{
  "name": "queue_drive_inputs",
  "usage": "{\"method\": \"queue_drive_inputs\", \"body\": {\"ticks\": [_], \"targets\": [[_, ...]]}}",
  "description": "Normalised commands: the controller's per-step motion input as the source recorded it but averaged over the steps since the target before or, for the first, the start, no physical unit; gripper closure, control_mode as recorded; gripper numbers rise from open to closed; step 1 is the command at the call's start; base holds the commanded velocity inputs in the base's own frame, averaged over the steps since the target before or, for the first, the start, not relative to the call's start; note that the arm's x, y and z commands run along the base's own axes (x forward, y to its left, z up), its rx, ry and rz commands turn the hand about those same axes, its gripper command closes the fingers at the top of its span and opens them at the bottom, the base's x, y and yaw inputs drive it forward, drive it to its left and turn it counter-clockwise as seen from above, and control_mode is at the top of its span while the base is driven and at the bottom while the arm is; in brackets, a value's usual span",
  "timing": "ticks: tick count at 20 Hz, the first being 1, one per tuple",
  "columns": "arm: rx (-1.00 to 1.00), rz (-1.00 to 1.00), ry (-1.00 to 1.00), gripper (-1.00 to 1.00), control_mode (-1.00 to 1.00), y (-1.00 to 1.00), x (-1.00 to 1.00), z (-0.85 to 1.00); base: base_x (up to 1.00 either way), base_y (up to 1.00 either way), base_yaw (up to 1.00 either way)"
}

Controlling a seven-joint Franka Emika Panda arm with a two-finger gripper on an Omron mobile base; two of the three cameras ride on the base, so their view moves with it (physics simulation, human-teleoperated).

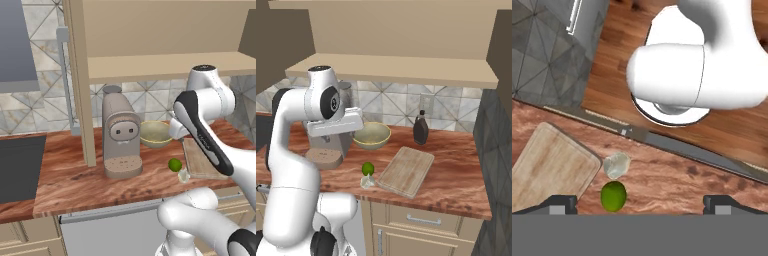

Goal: Open the cabinet. Place the bowl and condiment on the counter. Then place the lime and garlic on the cutting board.

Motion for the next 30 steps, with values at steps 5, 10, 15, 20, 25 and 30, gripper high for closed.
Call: {"method": "queue_drive_inputs", "body": {"ticks": [5, 10, 15, 20, 25, 30], "targets": [[0.0, -0.11, 0.08, -1.0, -1.0, -0.01, 0.23, -0.07, 0.0, 0.0, 0.0], [0.0, 0.0, 0.05, -1.0, -1.0, -0.05, 0.24, -0.23, 0.0, 0.0, 0.0], [0.0, 0.0, 0.0, -1.0, -1.0, -0.18, 0.15, -0.39, 0.0, 0.0, 0.0], [0.02, 0.0, 0.0, -1.0, -1.0, -0.19, 0.1, -0.2, 0.0, 0.0, 0.0], [0.0, 0.0, 0.01, -1.0, -1.0, -0.01, 0.2, -0.01, 0.0, 0.0, 0.0], [0.0, 0.03, 0.06, -1.0, -1.0, 0.0, 0.21, -0.18, 0.0, 0.0, 0.0]]}}
